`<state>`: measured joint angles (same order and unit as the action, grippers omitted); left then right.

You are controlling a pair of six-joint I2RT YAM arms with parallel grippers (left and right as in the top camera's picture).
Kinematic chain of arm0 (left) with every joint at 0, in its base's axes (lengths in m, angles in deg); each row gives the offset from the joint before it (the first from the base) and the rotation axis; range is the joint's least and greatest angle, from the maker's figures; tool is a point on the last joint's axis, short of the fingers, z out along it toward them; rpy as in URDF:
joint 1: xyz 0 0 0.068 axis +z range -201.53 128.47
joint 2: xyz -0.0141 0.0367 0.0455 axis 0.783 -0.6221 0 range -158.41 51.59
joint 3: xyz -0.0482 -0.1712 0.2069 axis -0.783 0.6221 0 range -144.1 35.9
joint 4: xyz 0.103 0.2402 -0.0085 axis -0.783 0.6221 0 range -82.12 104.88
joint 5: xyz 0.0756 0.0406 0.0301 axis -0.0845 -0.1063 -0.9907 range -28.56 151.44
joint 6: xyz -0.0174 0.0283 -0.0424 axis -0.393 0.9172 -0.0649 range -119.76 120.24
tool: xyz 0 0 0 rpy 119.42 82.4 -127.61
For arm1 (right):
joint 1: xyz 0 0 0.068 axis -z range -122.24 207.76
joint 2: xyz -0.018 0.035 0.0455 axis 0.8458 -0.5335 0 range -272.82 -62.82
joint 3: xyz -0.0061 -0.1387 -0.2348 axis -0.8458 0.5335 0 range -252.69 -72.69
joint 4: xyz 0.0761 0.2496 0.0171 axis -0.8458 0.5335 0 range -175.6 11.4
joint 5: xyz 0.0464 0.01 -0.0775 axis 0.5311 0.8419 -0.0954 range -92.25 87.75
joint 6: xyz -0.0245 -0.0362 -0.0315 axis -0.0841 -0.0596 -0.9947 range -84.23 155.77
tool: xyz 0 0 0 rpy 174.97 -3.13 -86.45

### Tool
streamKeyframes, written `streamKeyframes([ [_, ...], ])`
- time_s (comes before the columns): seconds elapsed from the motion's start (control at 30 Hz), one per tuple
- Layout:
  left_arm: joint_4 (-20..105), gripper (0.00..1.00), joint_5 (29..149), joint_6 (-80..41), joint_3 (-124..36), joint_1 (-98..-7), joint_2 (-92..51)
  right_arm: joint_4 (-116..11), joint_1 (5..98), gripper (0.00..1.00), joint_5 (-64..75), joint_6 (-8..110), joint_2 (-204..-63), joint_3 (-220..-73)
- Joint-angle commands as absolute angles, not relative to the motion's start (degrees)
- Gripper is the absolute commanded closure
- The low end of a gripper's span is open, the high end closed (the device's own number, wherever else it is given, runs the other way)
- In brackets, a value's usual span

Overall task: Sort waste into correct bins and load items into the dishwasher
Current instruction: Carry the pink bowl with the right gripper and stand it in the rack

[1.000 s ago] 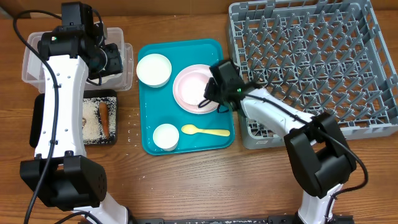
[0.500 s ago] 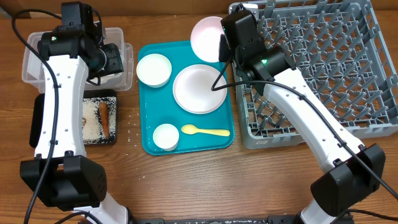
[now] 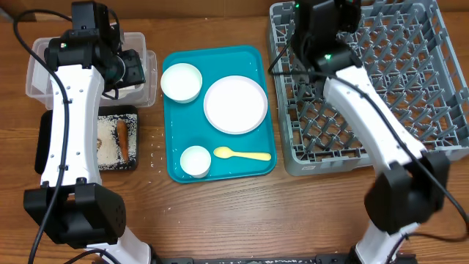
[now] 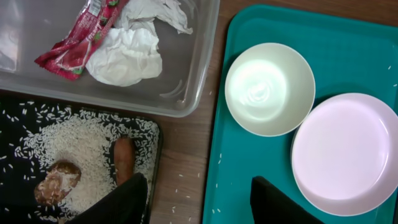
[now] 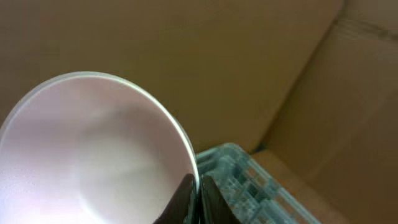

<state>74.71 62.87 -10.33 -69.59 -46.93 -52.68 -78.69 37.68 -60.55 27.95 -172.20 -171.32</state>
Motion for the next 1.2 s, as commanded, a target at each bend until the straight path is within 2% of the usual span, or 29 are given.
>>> streamKeyframes([
  [0.0,74.3,0.44,62.5,-10.7,-70.0,-47.0,-52.9,-86.3,39.7,0.96,-66.0,12.0,-179.5,-171.4],
  [0.13,73.9,0.45,62.5,-10.8,-70.0,-47.1,-52.9,-97.5,38.9,0.96,-65.6,1.9,-184.5,-171.4],
  [0.4,73.8,0.46,62.5,-10.7,-70.0,-47.0,-52.9,-101.0,37.5,0.96,-65.6,-7.6,-190.9,-171.4],
  [0.93,73.8,0.44,62.3,-10.7,-70.0,-47.0,-52.9,-101.0,34.4,0.96,-64.6,-9.4,-195.0,-171.3],
  [1.17,73.1,0.43,62.3,-10.7,-70.0,-47.0,-52.9,-100.4,30.3,0.96,-73.1,-9.5,-195.0,-171.3],
])
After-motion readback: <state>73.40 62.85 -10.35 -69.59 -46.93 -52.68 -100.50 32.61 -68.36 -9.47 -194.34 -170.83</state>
